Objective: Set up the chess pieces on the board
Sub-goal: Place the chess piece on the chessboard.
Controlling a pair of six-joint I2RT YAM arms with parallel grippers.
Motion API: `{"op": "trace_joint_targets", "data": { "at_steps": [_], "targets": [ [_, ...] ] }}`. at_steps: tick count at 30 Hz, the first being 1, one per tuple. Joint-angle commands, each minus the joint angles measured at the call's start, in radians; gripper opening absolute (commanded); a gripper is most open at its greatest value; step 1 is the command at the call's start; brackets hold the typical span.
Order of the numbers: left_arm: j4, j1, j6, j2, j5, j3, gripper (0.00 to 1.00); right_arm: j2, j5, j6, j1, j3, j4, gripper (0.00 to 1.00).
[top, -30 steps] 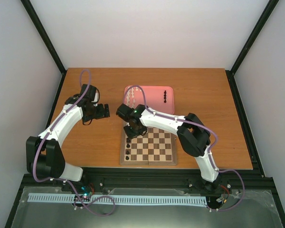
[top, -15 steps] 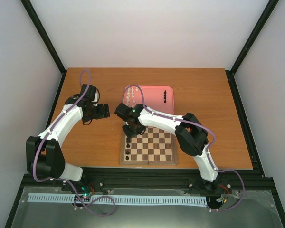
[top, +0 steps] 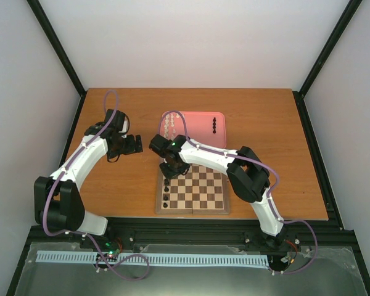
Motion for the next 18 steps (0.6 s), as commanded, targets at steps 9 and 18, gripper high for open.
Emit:
{"op": "trace_joint_targets", "data": {
  "at_steps": [9, 18],
  "targets": [
    [0.016, 0.003, 0.003, 0.002, 0.004, 0.006, 1.00, -0.057, 0.033, 0.000, 0.008, 0.027, -0.008, 0.28],
    [0.016, 0.003, 0.002, 0.000, 0.002, 0.004, 1.00, -0.217, 0.104, 0.008, -0.011, 0.047, -0.089, 0.35]
  ]
}}
